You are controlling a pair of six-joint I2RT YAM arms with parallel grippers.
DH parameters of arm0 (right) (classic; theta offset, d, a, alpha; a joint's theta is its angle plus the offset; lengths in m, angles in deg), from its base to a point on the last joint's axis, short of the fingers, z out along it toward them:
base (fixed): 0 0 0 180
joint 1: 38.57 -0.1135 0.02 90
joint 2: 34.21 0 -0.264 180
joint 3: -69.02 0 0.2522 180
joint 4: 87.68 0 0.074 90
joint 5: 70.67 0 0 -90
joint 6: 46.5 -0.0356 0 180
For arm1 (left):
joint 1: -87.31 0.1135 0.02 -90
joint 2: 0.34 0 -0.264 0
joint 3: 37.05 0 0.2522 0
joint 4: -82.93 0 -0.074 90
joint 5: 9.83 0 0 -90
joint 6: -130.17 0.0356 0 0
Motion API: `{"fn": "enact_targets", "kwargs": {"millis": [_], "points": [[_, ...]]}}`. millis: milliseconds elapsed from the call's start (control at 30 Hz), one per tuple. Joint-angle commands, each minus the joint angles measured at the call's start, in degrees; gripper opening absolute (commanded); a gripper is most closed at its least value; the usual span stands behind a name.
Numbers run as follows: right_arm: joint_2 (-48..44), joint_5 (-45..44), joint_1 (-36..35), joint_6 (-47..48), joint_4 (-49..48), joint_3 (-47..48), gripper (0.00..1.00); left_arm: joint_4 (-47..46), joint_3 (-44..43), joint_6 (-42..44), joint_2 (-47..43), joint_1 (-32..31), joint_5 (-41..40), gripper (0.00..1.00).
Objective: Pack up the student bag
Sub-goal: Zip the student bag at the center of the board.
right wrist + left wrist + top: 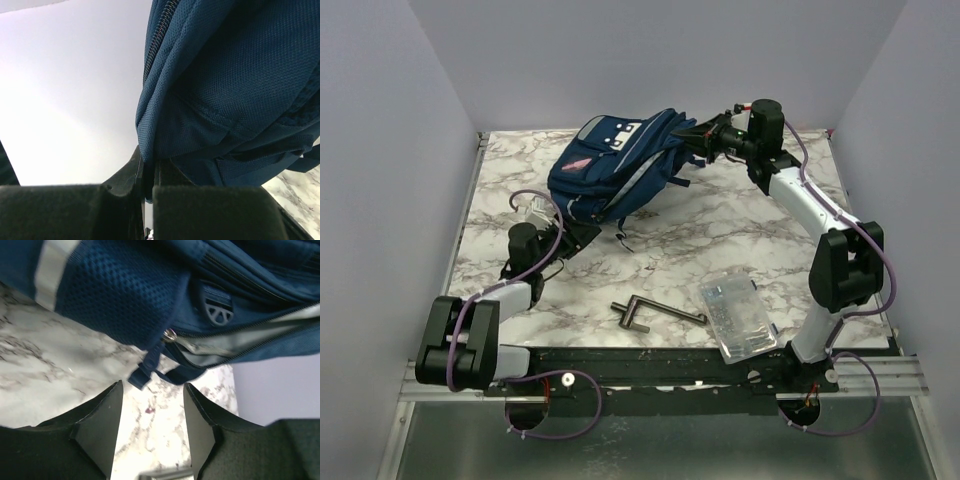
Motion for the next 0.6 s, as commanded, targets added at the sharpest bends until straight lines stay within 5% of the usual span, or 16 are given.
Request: {"fn": "enact_targets", "kwargs": {"millis": [0, 200, 567], "points": [[-1.69, 3.08, 1.10, -4.45, -9.14, 7.12, 0.00, -13.92, -0.44, 4.01, 5.52, -0.77, -5.52, 0.51], [-1.19, 3.28, 1.23, -4.71, -8.73, 8.33, 0.00, -15.59, -4.48, 5.60, 11.10, -3.49, -2.12, 0.42], [-1.16, 3.81, 1.18, -4.21, -8.26, 8.81, 0.00, -16.65, -6.39, 9.62, 14.76, -4.43, -3.70, 0.45]]}}
